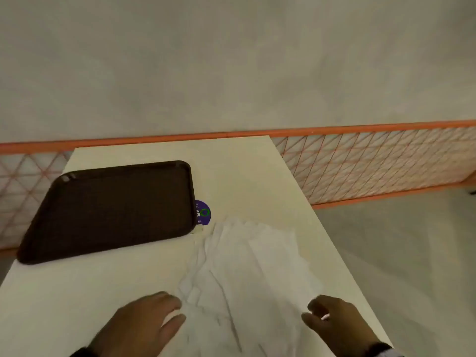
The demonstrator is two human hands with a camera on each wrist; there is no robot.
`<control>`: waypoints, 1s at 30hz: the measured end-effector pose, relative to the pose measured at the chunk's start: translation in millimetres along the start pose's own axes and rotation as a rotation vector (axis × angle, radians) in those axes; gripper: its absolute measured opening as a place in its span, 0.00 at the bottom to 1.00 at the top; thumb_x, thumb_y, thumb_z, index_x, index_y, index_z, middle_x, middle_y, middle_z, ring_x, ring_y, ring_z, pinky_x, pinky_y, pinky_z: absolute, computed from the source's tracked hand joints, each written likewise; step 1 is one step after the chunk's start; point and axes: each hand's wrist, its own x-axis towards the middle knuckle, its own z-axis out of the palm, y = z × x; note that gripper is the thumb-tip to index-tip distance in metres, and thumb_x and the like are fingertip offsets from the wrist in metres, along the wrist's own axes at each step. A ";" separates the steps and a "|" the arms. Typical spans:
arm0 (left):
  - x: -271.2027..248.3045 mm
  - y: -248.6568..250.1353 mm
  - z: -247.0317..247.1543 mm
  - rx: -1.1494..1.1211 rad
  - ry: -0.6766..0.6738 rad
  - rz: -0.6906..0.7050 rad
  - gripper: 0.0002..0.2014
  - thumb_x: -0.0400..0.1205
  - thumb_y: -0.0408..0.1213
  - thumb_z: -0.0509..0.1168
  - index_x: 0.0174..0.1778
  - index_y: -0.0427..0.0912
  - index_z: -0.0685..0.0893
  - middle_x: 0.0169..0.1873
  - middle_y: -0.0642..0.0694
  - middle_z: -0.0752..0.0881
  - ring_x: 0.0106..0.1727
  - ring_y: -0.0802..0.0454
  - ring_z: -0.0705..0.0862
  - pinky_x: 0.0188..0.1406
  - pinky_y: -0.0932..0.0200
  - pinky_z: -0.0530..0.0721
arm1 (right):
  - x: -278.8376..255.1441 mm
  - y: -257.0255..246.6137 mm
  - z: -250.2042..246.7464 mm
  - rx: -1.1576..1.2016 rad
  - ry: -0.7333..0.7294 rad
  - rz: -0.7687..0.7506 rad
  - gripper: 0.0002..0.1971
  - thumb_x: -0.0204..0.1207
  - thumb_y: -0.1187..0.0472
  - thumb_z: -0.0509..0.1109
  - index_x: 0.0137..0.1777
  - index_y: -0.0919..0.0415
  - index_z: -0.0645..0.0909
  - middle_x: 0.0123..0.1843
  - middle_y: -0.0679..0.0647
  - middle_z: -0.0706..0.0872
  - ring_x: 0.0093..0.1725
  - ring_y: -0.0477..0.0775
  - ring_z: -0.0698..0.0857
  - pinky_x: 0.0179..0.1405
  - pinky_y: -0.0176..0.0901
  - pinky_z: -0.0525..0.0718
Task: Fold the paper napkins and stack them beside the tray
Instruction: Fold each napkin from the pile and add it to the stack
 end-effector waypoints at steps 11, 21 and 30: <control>163.6 87.9 5.4 -0.103 0.029 -0.025 0.21 0.84 0.52 0.60 0.71 0.48 0.75 0.68 0.50 0.78 0.67 0.50 0.78 0.68 0.54 0.75 | 67.0 21.0 5.5 -0.059 -0.134 0.047 0.31 0.73 0.35 0.69 0.72 0.49 0.68 0.65 0.45 0.78 0.61 0.46 0.80 0.62 0.40 0.79; 214.9 116.4 3.5 0.062 -0.021 -0.164 0.26 0.78 0.54 0.68 0.70 0.46 0.76 0.67 0.46 0.78 0.68 0.45 0.77 0.69 0.49 0.74 | 91.1 17.7 3.0 -0.086 -0.207 0.057 0.27 0.69 0.32 0.68 0.58 0.48 0.67 0.54 0.45 0.82 0.53 0.52 0.84 0.55 0.47 0.82; 185.4 131.0 -4.7 -0.052 0.029 -0.037 0.11 0.82 0.47 0.63 0.55 0.47 0.82 0.55 0.48 0.84 0.58 0.46 0.81 0.58 0.54 0.77 | 88.2 29.0 0.3 -0.021 -0.202 -0.014 0.21 0.69 0.32 0.67 0.51 0.46 0.71 0.48 0.43 0.82 0.49 0.49 0.83 0.50 0.43 0.81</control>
